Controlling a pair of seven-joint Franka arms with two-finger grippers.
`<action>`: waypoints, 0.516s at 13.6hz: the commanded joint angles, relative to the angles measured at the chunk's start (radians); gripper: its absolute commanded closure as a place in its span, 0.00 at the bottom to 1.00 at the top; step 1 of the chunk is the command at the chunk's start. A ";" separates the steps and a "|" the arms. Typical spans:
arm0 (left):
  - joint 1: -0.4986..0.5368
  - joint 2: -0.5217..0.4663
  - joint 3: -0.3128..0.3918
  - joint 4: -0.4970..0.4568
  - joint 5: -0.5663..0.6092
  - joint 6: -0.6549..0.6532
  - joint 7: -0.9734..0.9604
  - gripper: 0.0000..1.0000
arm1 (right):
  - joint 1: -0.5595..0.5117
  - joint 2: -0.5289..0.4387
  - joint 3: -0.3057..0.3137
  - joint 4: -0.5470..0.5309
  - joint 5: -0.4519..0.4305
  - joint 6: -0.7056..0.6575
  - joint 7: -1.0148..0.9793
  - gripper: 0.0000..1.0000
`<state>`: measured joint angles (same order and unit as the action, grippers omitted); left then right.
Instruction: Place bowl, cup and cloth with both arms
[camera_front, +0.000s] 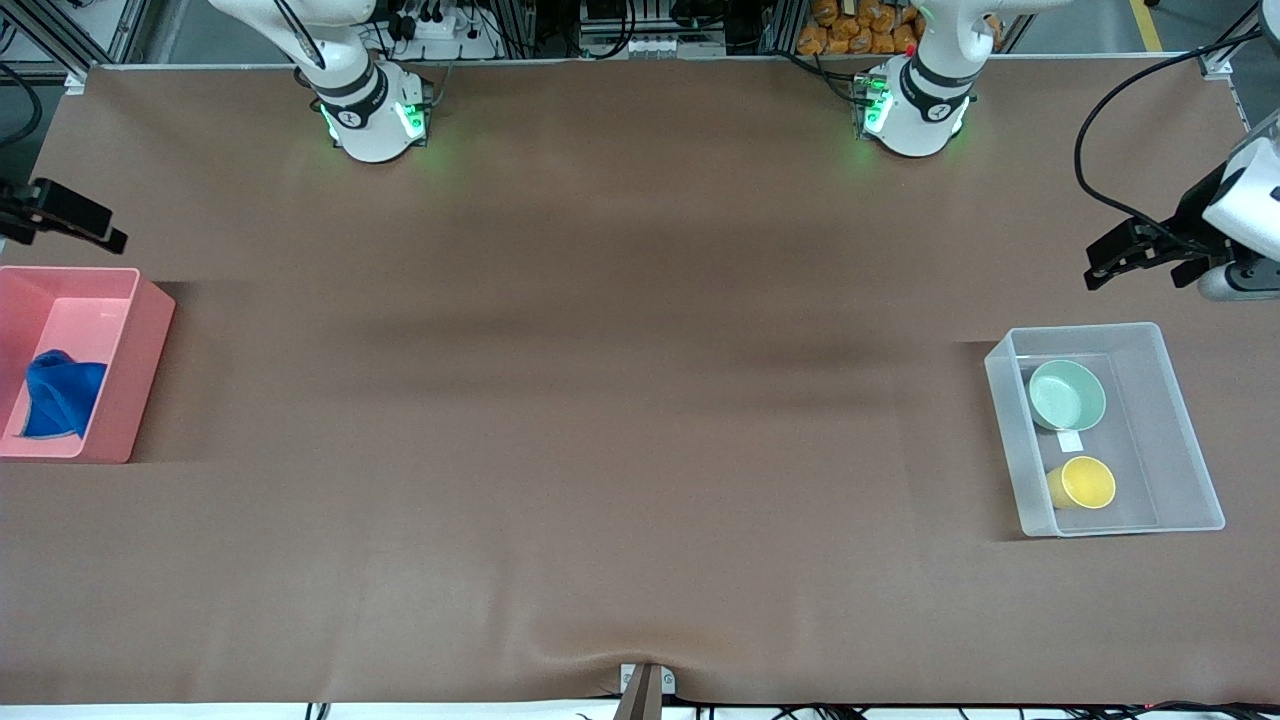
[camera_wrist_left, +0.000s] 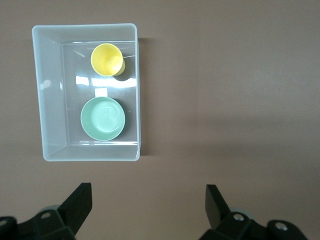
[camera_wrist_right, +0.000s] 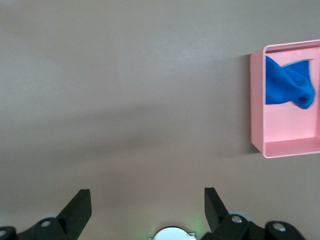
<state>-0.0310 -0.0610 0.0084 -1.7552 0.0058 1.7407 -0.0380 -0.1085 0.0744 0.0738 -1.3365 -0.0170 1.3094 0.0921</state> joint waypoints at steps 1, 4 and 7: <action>-0.009 0.058 0.015 0.087 -0.013 0.016 0.003 0.00 | 0.033 -0.060 -0.009 -0.101 -0.049 0.017 0.000 0.00; -0.007 0.089 0.013 0.129 -0.013 0.014 0.000 0.00 | 0.065 -0.073 -0.022 -0.110 -0.046 0.043 -0.005 0.00; -0.009 0.093 0.013 0.129 -0.009 0.011 0.003 0.00 | 0.093 -0.082 -0.045 -0.122 -0.037 0.060 -0.102 0.00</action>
<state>-0.0338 0.0192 0.0157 -1.6540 0.0058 1.7688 -0.0380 -0.0442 0.0338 0.0662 -1.4120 -0.0457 1.3488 0.0569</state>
